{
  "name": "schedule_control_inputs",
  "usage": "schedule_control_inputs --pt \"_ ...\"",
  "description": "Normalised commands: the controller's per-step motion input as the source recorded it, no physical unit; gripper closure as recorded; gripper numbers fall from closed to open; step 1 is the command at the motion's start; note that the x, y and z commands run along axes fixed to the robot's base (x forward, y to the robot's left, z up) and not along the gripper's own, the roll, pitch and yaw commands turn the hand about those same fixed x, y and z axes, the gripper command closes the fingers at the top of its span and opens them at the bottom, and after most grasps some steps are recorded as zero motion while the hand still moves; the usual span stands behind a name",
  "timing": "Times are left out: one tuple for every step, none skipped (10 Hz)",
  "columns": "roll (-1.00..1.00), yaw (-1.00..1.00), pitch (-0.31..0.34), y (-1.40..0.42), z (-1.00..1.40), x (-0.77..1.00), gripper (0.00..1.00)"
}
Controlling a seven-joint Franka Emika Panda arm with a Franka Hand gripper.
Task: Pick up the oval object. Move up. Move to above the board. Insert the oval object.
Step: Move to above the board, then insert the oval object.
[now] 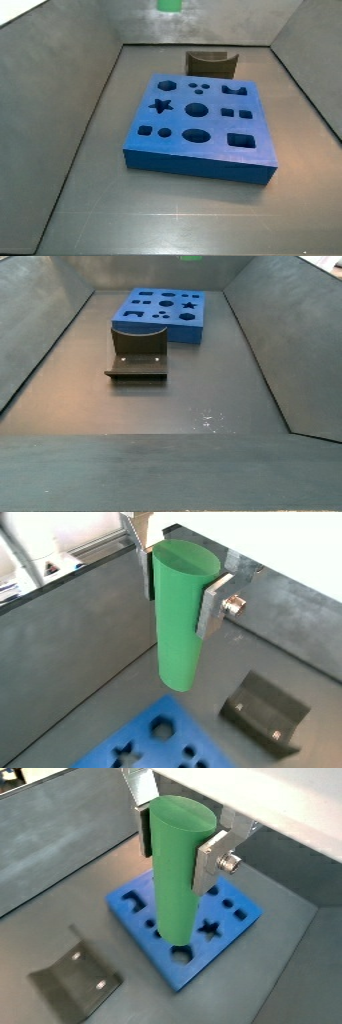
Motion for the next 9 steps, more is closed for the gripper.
schedule_control_inputs --pt "-0.01 0.00 0.059 -1.00 0.02 0.03 1.00" --pt "-0.01 0.01 0.068 -1.00 0.02 0.05 1.00" --pt "0.00 0.01 0.075 -1.00 0.02 0.07 1.00" --pt "0.01 0.01 0.080 -0.94 0.02 0.08 1.00" --pt "0.01 0.01 0.088 -0.56 0.02 0.08 1.00" --pt "0.02 0.01 0.096 -0.34 0.02 0.07 1.00" --pt "0.03 0.01 0.095 -0.21 0.02 0.06 1.00" --pt "0.02 0.00 -0.060 -0.31 -0.39 0.35 1.00" --pt "0.05 -0.02 -0.101 -0.43 -0.45 0.30 1.00"
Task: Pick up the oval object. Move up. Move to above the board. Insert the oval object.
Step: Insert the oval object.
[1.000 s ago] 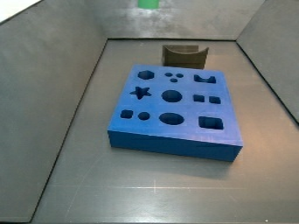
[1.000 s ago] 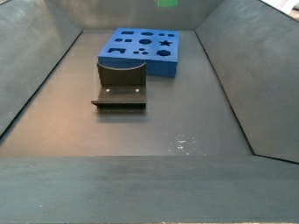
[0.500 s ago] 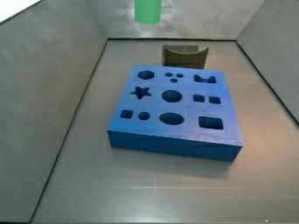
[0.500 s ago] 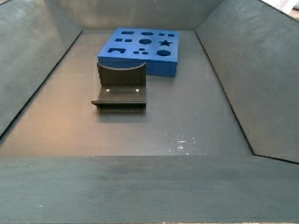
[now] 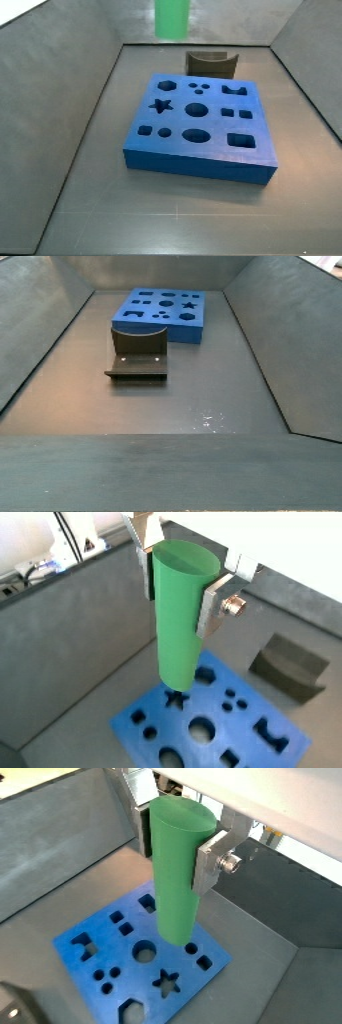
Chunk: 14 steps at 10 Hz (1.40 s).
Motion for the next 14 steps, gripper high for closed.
schedule_control_inputs --pt "0.04 -0.03 -0.079 -0.41 -0.46 0.46 1.00" --pt "0.03 -0.03 -0.056 -0.41 -0.45 0.59 1.00" --pt "0.03 -0.04 -0.083 -0.38 -0.45 0.52 1.00" --pt "0.00 -0.06 -0.051 -0.20 -0.49 0.58 1.00" --pt "0.01 -0.13 -0.040 -0.12 -0.55 0.32 1.00" --pt "0.04 -0.20 -0.030 -0.13 -0.57 0.03 1.00" --pt "0.04 -0.18 -0.014 -0.08 -0.53 0.04 1.00" --pt "0.04 -0.17 -0.010 -0.08 -0.52 0.04 1.00" --pt "0.06 -0.18 -0.014 -0.13 -0.55 0.00 1.00" --pt "0.04 -0.16 -0.013 -0.10 -0.52 0.04 1.00" --pt "0.03 -0.13 -0.026 -0.09 -0.47 0.06 1.00" --pt "0.02 -0.11 -0.036 -0.07 -0.44 0.12 1.00" --pt "0.00 -0.07 -0.037 0.00 -0.39 0.21 1.00" --pt "0.00 -0.07 -0.061 -0.03 -0.39 0.07 1.00"
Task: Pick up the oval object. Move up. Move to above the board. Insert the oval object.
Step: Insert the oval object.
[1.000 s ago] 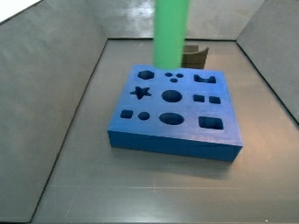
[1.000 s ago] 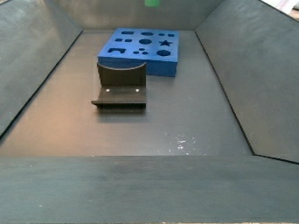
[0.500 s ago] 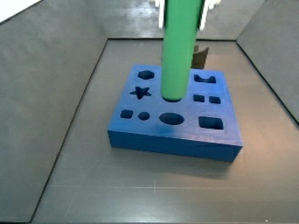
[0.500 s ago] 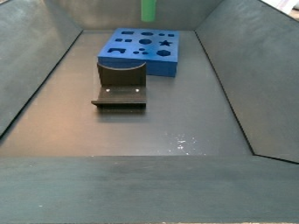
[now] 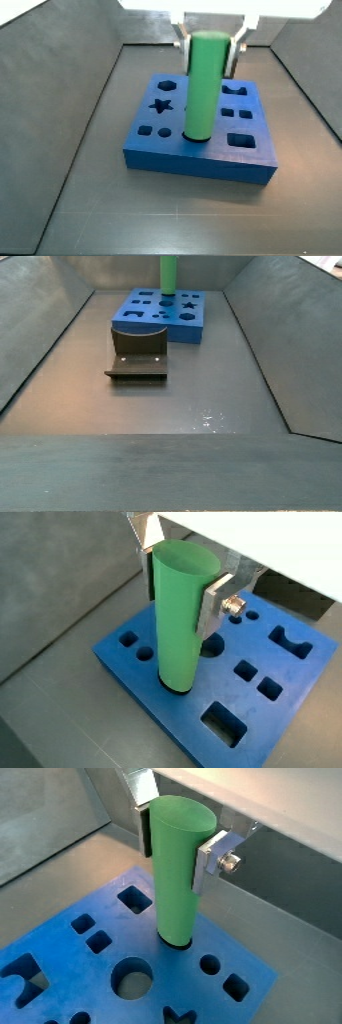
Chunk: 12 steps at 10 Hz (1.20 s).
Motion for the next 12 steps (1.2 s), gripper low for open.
schedule_control_inputs --pt "0.01 -0.09 -0.053 -0.04 -0.45 0.02 1.00" --pt "0.02 -0.07 -0.033 -0.05 -0.47 0.07 1.00" --pt "0.04 -0.14 -0.034 -0.10 -0.48 0.00 1.00" --pt "0.04 -0.14 -0.006 0.00 -0.55 -0.02 1.00" --pt "0.04 -0.16 0.000 0.01 -0.60 -0.20 1.00" --pt "0.03 -0.17 0.000 0.00 -0.56 -0.25 1.00" --pt "0.01 -0.14 -0.003 0.00 -0.53 -0.07 1.00" --pt "0.01 -0.10 -0.037 0.00 -0.50 -0.01 1.00" --pt "0.02 -0.10 -0.067 -0.05 -0.60 0.00 1.00" --pt "0.12 -0.06 -0.060 -0.16 -0.78 0.00 1.00" --pt "0.10 -0.04 -0.074 -0.01 -0.48 0.00 1.00" --pt "0.01 0.00 0.000 0.00 0.00 0.00 1.00"
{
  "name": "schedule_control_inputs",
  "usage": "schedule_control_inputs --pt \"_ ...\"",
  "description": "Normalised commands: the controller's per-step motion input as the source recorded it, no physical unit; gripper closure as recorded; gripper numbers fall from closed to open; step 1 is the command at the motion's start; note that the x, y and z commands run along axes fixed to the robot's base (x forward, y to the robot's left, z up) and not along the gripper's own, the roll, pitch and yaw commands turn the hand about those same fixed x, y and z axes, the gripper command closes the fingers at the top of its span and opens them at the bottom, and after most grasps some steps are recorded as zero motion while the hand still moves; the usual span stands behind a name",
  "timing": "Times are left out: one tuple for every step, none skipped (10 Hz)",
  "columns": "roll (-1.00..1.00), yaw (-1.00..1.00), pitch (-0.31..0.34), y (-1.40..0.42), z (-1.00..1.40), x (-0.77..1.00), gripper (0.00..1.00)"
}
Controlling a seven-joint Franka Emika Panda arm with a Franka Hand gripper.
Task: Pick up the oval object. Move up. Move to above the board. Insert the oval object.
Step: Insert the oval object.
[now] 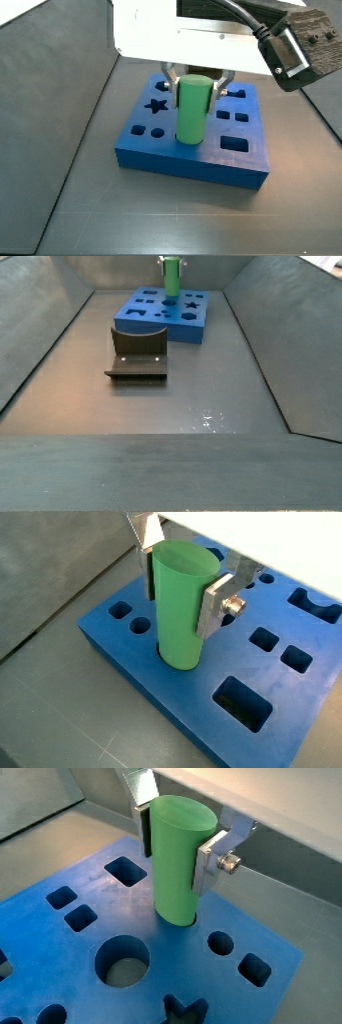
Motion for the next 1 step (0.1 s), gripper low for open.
schedule_control_inputs --pt "0.00 0.00 0.000 0.00 0.00 0.00 1.00"
